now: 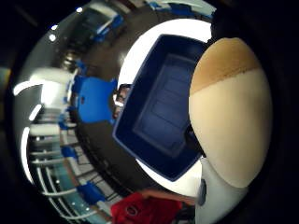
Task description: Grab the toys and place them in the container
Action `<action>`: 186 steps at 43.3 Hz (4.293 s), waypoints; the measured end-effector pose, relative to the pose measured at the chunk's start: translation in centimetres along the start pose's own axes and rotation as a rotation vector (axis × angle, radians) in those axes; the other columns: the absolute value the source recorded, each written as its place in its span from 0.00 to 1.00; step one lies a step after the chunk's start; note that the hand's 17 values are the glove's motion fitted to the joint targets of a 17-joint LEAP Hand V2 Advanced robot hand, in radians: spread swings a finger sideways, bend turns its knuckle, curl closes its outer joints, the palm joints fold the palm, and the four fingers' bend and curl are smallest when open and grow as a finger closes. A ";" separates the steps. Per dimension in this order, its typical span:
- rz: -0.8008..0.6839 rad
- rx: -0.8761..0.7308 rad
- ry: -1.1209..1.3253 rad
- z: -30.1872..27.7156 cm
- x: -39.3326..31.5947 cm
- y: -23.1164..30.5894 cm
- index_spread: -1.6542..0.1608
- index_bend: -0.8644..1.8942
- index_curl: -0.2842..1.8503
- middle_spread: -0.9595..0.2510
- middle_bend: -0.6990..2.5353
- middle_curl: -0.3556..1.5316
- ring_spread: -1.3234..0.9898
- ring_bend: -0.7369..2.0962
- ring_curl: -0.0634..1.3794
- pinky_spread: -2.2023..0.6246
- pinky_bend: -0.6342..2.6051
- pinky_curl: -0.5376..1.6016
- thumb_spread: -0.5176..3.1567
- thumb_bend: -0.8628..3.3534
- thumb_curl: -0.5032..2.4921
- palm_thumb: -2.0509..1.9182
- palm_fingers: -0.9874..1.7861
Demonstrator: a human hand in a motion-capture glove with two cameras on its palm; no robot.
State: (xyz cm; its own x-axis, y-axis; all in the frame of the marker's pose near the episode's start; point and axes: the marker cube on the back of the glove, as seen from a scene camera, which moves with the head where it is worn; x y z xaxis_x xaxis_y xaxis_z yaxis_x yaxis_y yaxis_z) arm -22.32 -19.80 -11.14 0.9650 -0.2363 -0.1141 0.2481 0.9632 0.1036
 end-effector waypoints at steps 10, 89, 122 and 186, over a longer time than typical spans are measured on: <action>-0.053 0.025 0.027 2.7 -3.7 -2.8 0.64 0.49 0.51 0.39 0.45 0.58 0.32 0.66 0.47 0.63 0.53 0.49 0.23 0.27 0.46 0.70 0.64; 0.429 -0.220 0.000 17.5 31.0 17.7 0.73 0.34 0.21 0.75 0.25 0.33 0.58 0.31 0.24 0.82 0.53 0.44 0.41 0.19 0.26 0.51 0.27; 0.400 -0.005 0.092 20.2 30.3 17.0 0.69 0.36 0.21 0.52 0.36 0.38 0.40 0.63 0.40 0.64 0.51 0.41 0.53 0.21 0.25 0.53 0.71; 0.027 0.213 0.042 1.9 9.5 0.9 0.77 0.62 0.46 0.53 0.55 0.62 0.42 0.74 0.47 0.62 0.49 0.46 0.32 0.21 0.47 0.66 0.77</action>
State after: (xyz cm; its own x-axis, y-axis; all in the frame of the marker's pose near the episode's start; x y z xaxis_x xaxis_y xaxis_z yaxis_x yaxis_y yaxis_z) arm -12.80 -21.37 -10.27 0.9682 -0.2007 -0.1491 0.2388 0.9191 0.3133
